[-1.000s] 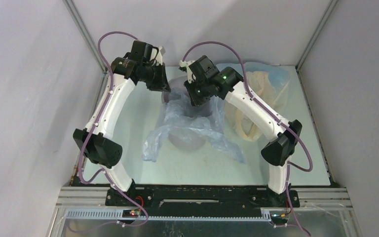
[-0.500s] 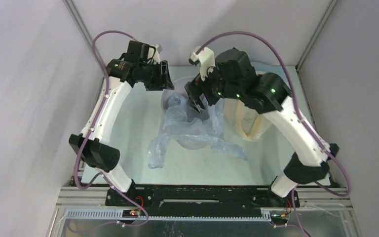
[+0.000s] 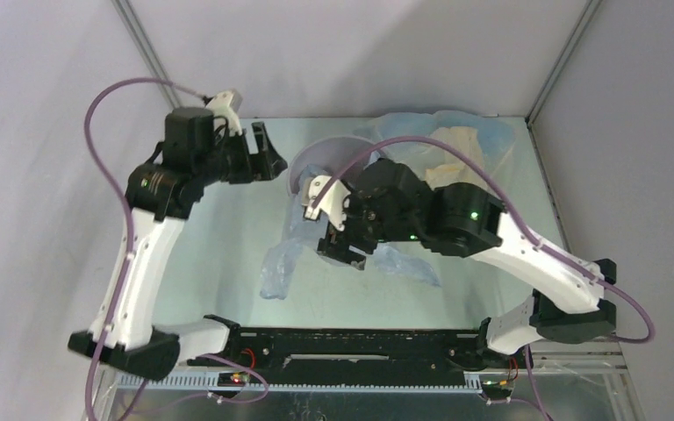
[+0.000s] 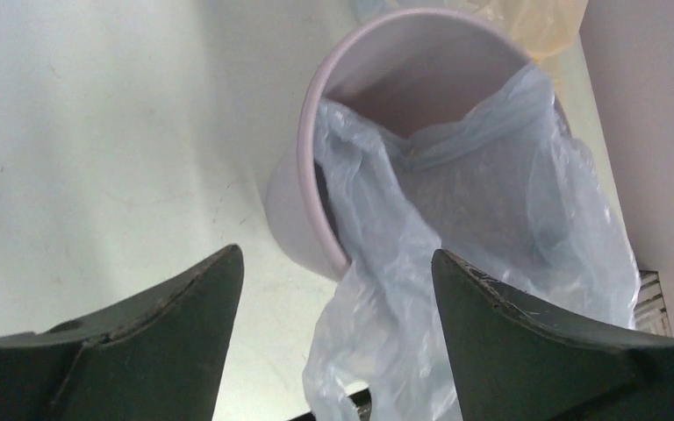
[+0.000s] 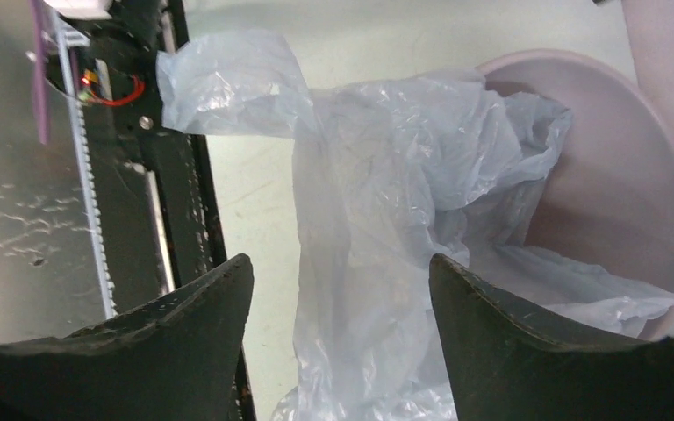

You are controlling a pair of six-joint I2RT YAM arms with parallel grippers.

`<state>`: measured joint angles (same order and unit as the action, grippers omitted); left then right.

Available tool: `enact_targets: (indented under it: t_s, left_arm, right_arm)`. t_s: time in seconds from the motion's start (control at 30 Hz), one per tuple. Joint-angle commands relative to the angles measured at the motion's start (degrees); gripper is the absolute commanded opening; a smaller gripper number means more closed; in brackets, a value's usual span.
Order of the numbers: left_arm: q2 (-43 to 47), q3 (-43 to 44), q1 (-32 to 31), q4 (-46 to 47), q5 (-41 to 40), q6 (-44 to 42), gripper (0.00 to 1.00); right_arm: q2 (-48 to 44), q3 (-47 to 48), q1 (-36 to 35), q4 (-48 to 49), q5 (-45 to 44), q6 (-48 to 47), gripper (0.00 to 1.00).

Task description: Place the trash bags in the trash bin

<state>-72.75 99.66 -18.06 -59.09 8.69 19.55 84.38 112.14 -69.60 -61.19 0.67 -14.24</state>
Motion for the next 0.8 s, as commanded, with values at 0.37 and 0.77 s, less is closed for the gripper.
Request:
enact_targets:
  t_s: [0.37, 0.77]
  left_arm:
    - [31.00, -28.51, 2.77, 13.82, 6.74, -1.05, 0.89]
    - [37.74, -32.06, 2.62, 24.47, 25.19, 4.07, 1.00]
  right_arm:
    - [4.58, -1.46, 6.50, 9.92, -5.02, -0.46, 0.00]
    - [10.03, 5.47, 14.40, 14.51, -2.44, 5.04, 0.00]
